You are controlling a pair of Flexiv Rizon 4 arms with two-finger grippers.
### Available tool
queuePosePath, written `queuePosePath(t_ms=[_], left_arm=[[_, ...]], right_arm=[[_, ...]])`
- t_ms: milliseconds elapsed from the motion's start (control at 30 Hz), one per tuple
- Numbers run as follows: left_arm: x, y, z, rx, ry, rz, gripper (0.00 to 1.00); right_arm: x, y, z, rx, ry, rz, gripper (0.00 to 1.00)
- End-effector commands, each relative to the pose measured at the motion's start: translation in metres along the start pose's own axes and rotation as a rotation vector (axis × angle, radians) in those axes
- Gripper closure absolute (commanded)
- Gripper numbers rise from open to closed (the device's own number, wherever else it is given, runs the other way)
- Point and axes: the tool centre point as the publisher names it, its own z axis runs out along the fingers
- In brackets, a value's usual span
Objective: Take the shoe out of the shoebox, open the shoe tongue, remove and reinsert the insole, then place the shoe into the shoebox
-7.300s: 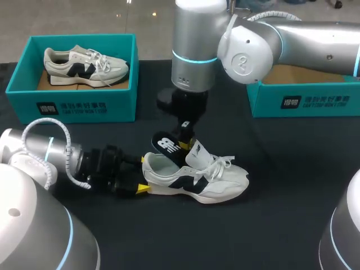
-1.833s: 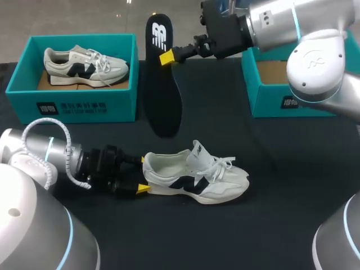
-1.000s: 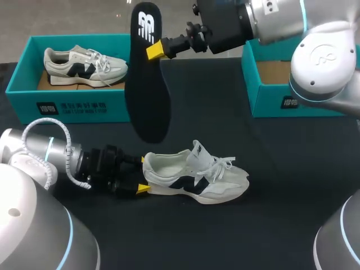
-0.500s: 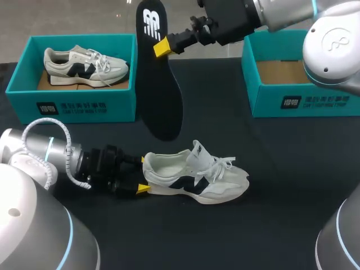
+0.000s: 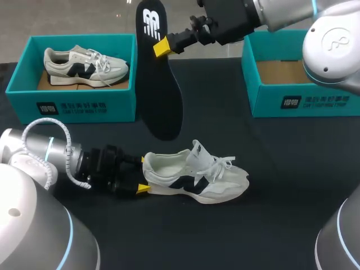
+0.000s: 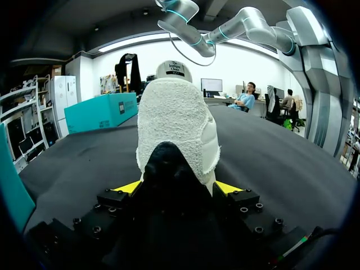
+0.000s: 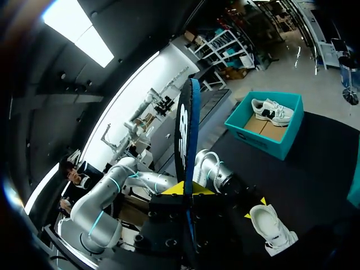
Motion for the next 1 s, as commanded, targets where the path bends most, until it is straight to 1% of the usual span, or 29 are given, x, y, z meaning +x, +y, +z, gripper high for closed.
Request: queuePosePath(t_ms=[33,300,400,500,633,700,767,833,867,900,933,1000], left_arm=[[-0.001,-0.003,-0.002,-0.018,-0.014,0.009,0.00],[-0.002,-0.010,-0.016,-0.032,-0.032,0.036,0.00],[-0.001,-0.009,-0.022,-0.059,-0.023,0.040,0.00],[-0.001,-0.010,-0.033,-0.115,-0.004,0.050,0.00],[0.001,-0.019,-0.052,-0.230,0.023,0.074,0.00],[0.002,-0.029,-0.062,-0.273,0.044,0.081,0.00],[0.005,-0.038,-0.069,-0.333,0.068,0.080,0.00],[0.009,-0.050,-0.076,-0.362,0.109,0.088,0.00],[0.011,-0.054,-0.078,-0.403,0.100,0.106,0.00],[0.012,-0.058,-0.080,-0.428,0.096,0.116,0.00],[0.012,-0.062,-0.082,-0.427,0.109,0.107,0.00],[0.013,-0.069,-0.086,-0.470,0.104,0.115,0.00]], right_arm=[[0.000,0.001,0.002,0.002,-0.003,0.002,1.00],[0.000,0.001,0.002,0.002,-0.003,0.002,1.00],[0.000,0.001,0.002,0.002,-0.003,0.002,1.00],[0.000,0.001,0.002,0.002,-0.003,0.002,1.00],[0.000,0.001,0.002,0.002,-0.003,0.002,1.00],[0.000,0.001,0.002,0.002,-0.003,0.002,1.00],[0.000,0.001,0.002,0.002,-0.003,0.002,1.00],[0.000,0.001,0.002,0.002,-0.003,0.002,1.00],[0.000,0.001,0.002,0.002,-0.003,0.002,1.00],[0.000,0.001,0.002,0.002,-0.003,0.002,1.00],[0.000,0.001,0.002,0.002,-0.003,0.002,1.00],[0.000,0.001,0.002,0.002,-0.003,0.002,1.00]])
